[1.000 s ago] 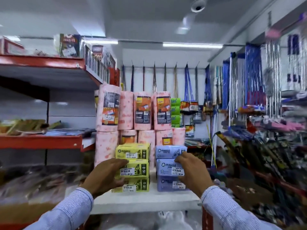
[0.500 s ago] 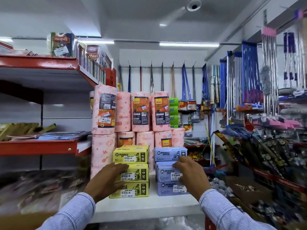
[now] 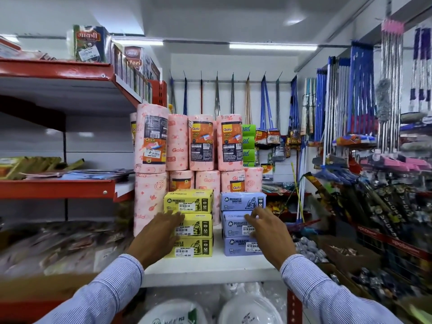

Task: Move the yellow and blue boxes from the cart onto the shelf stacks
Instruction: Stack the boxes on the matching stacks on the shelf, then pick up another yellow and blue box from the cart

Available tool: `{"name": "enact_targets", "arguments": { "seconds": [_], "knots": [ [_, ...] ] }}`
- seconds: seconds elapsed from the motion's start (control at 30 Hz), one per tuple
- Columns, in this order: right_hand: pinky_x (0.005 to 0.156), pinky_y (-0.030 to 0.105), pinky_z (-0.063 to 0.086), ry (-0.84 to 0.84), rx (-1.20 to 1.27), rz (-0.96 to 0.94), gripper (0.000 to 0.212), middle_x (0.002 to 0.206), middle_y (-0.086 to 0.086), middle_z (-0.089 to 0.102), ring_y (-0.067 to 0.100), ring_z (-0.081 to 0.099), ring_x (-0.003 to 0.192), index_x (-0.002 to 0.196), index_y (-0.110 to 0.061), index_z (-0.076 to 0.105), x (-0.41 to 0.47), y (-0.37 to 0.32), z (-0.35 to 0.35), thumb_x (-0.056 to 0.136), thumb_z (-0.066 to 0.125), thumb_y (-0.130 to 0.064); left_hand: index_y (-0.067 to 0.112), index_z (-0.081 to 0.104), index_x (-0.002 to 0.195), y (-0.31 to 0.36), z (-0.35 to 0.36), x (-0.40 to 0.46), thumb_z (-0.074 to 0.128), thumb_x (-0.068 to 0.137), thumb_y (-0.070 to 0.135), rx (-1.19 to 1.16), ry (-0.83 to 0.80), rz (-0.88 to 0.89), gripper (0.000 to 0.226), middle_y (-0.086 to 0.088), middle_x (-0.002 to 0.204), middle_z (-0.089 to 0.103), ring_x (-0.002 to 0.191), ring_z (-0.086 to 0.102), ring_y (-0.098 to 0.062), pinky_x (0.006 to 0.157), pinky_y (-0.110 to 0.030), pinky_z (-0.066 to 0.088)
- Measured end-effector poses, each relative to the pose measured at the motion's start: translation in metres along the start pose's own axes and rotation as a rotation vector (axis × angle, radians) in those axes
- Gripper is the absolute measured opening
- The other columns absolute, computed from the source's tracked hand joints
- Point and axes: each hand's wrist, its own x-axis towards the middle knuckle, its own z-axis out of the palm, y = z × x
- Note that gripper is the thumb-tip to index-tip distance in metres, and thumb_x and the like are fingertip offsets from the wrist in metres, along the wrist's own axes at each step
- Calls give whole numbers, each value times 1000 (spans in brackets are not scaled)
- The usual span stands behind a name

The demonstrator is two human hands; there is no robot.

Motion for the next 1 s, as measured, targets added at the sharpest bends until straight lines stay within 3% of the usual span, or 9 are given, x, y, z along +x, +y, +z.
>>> {"name": "enact_targets", "arguments": {
  "seconds": [0.1, 0.2, 0.3, 0.43, 0.63, 0.8, 0.83, 0.93, 1.0],
  "knots": [
    [100, 42, 48, 25, 34, -4, 54, 134, 11, 55, 29, 51, 119, 134, -16, 51, -12, -6, 0, 86, 71, -29, 27, 17, 154, 7, 8, -16, 62, 90, 41, 144, 64, 77, 79, -2, 163, 10, 151, 7, -29, 121, -53, 14],
    [118, 51, 24, -47, 50, -21, 74, 158, 14, 27, 35, 24, 144, 151, -19, 25, -39, -19, 1, 92, 60, -43, 25, 16, 154, 24, 16, -45, 63, 85, 48, 162, 140, 137, 87, -8, 164, 7, 150, 4, -36, 116, -62, 18],
    [121, 57, 10, -84, 55, -52, 83, 164, 9, 0, 35, -3, 149, 155, -26, 5, -78, -32, 5, 92, 49, -58, 24, 11, 155, 40, 31, -80, 57, 84, 56, 178, 158, 173, 90, -13, 165, 3, 150, -2, -38, 116, -64, 14],
    [118, 60, 9, -122, 75, -122, 87, 165, 9, -1, 37, -6, 149, 155, -28, 4, -147, -50, 20, 88, 45, -66, 24, 7, 155, 54, 66, -132, 54, 83, 60, 157, 88, 182, 93, -15, 165, -1, 150, -2, -38, 115, -66, 16],
    [116, 60, 15, -413, 139, -102, 86, 165, 11, -1, 37, -5, 149, 155, -24, 4, -262, -64, 74, 88, 39, -64, 23, 13, 155, 70, 142, -229, 52, 87, 54, 39, -182, 133, 84, -16, 164, 7, 150, 3, -37, 113, -65, 19],
    [109, 62, 34, -649, 227, -23, 89, 157, 19, 27, 46, 26, 142, 149, -11, 33, -325, -78, 110, 78, 75, -44, 19, 30, 150, 86, 191, -297, 64, 79, 44, -134, -384, 41, 83, -17, 159, 26, 146, 23, -38, 114, -59, 25],
    [108, 60, 36, -783, 211, -33, 89, 155, 21, 32, 47, 30, 140, 147, -9, 37, -374, -76, 151, 75, 78, -42, 18, 34, 149, 98, 247, -338, 67, 78, 43, -181, -489, 9, 82, -17, 157, 31, 144, 27, -38, 114, -59, 27],
    [117, 49, 24, -1028, 222, -13, 82, 161, 17, 16, 38, 14, 147, 152, -12, 23, -414, -86, 177, 87, 61, -43, 11, 37, 147, 108, 277, -385, 66, 83, 41, -248, -678, -76, 76, -18, 155, 34, 143, 30, -39, 112, -55, 32],
    [118, 44, 23, -1182, 262, -12, 77, 162, 14, 13, 34, 12, 148, 152, -11, 17, -447, -92, 209, 91, 56, -38, 13, 27, 151, 116, 313, -418, 57, 92, 41, -261, -827, -78, 72, -14, 160, 24, 147, 20, -34, 116, -49, 25]
  ]
}}
